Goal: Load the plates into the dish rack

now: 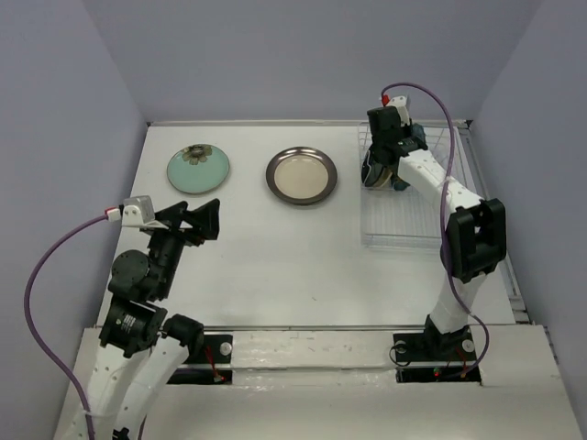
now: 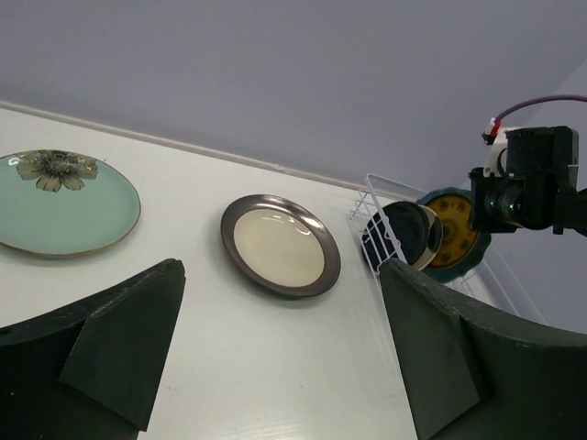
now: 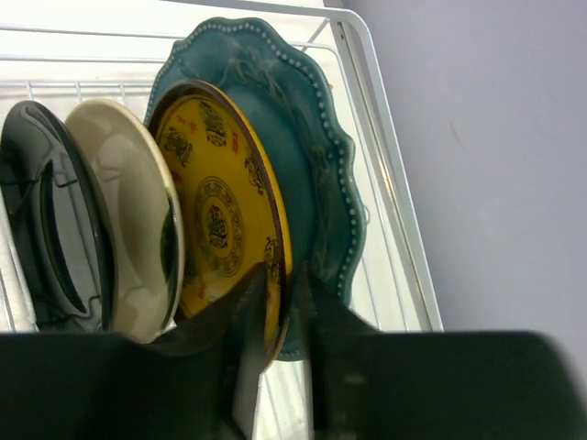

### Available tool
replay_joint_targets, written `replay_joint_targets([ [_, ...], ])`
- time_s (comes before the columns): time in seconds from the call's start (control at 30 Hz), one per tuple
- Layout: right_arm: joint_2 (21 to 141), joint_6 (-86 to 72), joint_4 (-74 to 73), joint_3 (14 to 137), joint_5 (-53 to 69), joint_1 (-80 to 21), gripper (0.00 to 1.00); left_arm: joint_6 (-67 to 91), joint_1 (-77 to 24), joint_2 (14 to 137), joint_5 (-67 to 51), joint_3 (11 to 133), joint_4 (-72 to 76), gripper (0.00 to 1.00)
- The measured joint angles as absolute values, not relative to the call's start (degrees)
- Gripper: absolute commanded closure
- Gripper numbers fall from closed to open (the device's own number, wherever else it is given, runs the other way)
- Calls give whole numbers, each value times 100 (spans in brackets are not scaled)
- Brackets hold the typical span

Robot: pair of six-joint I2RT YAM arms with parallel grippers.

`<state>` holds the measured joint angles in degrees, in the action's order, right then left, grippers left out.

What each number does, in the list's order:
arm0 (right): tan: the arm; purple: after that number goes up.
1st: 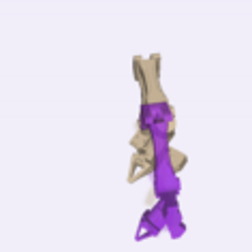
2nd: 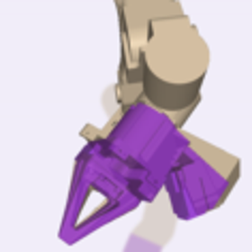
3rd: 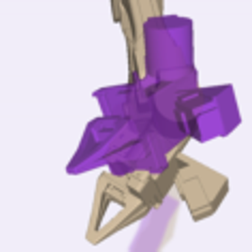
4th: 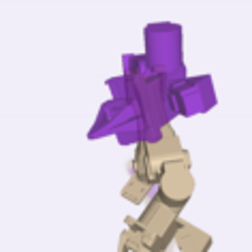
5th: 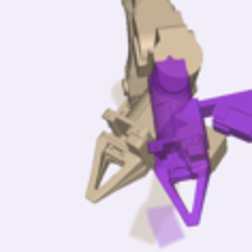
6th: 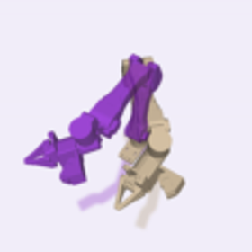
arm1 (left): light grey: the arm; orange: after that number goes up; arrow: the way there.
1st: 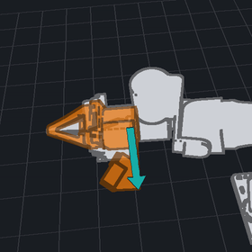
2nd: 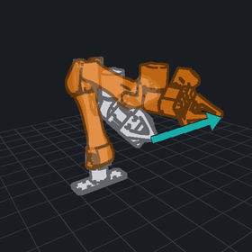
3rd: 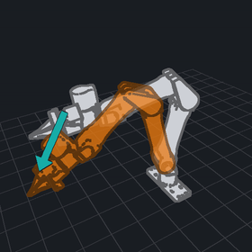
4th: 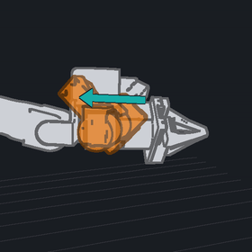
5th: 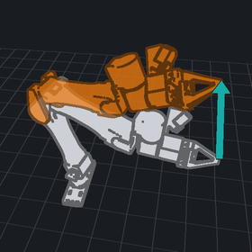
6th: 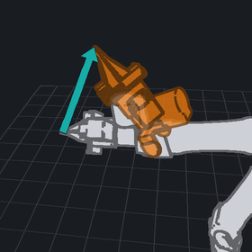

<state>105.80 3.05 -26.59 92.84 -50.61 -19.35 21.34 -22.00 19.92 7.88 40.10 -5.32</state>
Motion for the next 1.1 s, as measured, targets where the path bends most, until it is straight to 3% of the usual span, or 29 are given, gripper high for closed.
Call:
replay_joint_targets([
  [0.07,10589,224,-2663,9282,-5048,-1935,54,2158,-2200,2069,725,4010,-523,1],
  [0.13,10610,154,-2663,9282,-5030,-1935,49,2196,-2200,2176,639,4010,-515,1],
  [0.5,10304,-244,-2700,9008,-4814,-1935,46,3225,-2152,3435,-421,3319,554,1],
  [0.77,8283,-972,-2399,8068,-3680,-1935,40,3675,-2801,5942,-128,3028,1369,4],
  [0.9,6569,-1557,-1354,6602,-2211,-1920,36,3649,-3277,6823,434,3385,1483,4],
  [1.1,5640,-2263,-447,5382,-585,-1920,36,3647,-3236,8189,1175,4158,1881,5],
])
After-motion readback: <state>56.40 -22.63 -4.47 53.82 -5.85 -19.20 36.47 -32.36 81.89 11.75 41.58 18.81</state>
